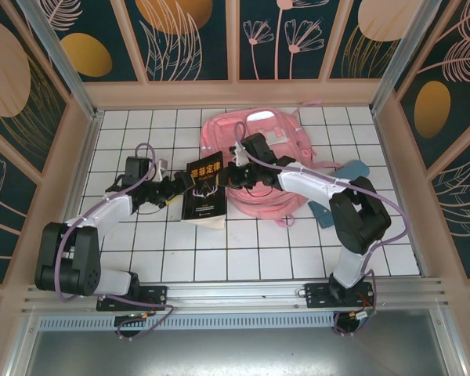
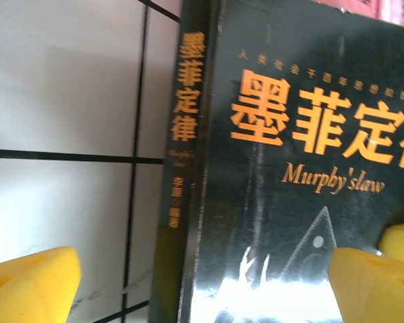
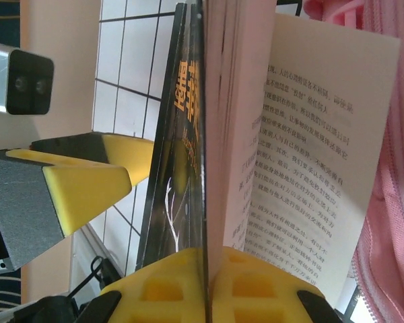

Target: Pack the student bag

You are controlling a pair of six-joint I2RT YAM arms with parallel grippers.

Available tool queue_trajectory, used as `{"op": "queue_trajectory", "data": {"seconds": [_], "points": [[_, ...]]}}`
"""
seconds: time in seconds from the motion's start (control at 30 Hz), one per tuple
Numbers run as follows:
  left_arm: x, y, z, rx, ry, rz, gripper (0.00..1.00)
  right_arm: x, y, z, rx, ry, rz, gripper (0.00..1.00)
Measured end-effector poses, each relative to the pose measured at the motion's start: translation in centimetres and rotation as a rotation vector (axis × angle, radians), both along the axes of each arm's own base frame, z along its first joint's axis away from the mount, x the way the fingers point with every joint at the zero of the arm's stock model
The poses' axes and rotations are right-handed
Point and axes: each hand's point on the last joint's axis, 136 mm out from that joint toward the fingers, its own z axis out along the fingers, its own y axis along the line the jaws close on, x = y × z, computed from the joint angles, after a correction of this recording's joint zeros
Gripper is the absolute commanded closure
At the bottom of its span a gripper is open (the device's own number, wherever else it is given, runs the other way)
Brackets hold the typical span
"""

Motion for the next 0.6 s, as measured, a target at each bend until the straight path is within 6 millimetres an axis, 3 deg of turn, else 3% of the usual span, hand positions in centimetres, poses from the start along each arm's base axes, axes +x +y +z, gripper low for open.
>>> {"op": "queue_trajectory", "data": {"seconds": [0.33,0.47,0.6], "points": [[0.1,-2.2,0.4,-0.159,-0.01,-0.068,0.19,0.0,-0.9,-0.6,0.041,0.028,0.015,0.99],[0.0,-2.8,-0.1,-0.187,0.007,-0.084,0.45,0.2,-1.3,-0.8,0.052,0.038,0.011,0.98],[0.2,-2.7,-0.1,-0.183,0.009,-0.072,0.76,0.5,-1.6,-0.7,0.056,0.037,0.001,0.9]]}}
